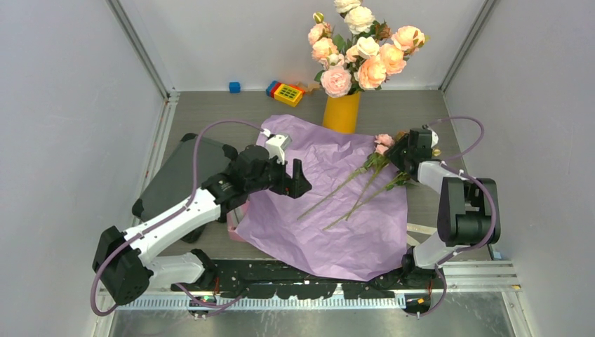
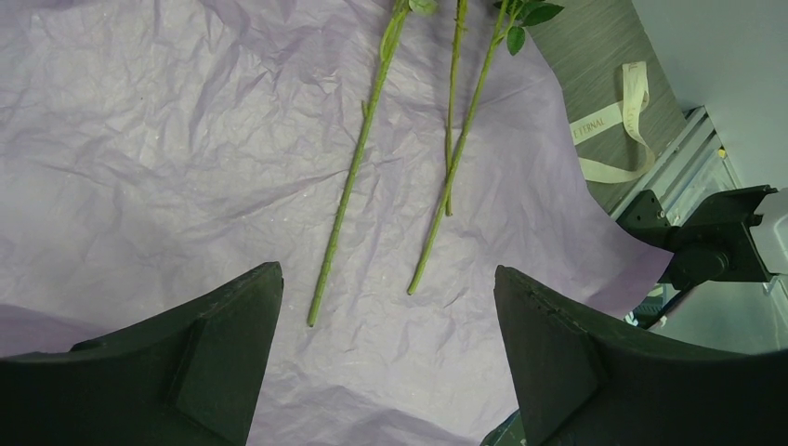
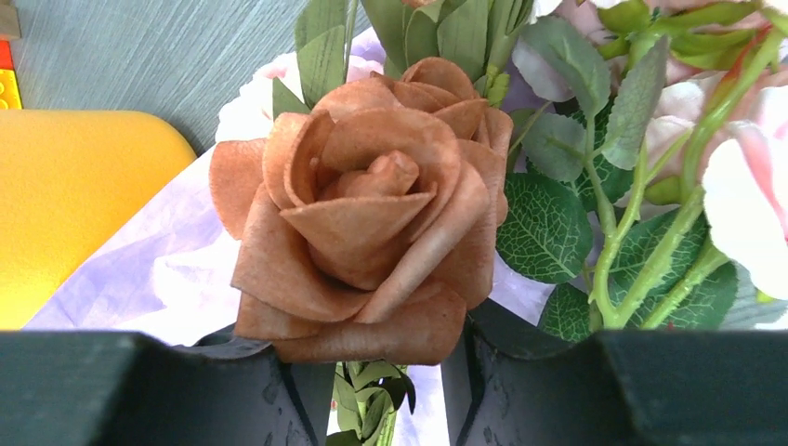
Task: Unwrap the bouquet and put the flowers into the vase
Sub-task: Pick up the fake flower from the wrapping paper.
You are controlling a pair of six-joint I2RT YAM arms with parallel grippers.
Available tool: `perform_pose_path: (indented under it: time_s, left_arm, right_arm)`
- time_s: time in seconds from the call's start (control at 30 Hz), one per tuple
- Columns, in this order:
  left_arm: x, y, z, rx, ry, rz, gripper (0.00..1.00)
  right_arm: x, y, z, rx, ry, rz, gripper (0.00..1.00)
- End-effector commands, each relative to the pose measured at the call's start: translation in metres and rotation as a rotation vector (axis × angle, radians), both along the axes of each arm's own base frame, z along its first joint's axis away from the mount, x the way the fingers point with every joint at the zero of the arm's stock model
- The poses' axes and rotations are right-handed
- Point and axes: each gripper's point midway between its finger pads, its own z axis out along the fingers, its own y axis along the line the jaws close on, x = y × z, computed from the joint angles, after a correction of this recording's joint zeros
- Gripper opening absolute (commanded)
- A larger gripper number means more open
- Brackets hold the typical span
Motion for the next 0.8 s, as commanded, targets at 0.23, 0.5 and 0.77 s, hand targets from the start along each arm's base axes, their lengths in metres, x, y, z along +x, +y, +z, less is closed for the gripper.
perform_pose_path:
  time_s: [0.23,0.5,0.77]
  left_arm:
    - [-0.001,0.004,0.017,-0.009,-0.042,0.003,0.87]
    - [-0.001,0.007,0.019,0.0,-0.051,0.008,0.87]
    - [0.011,0.038,0.033,0.125,-0.117,-0.024,0.9]
  right_arm:
    - [0.009,-0.016,0.065,-0.081,-0.146,-0.034,0.33]
    - [0.007,-0.014,0.097,-0.089,-0.202,-0.023,0.25]
    - [-0.014,-0.012,0.16,-0.125,-0.326,0.007,0.0]
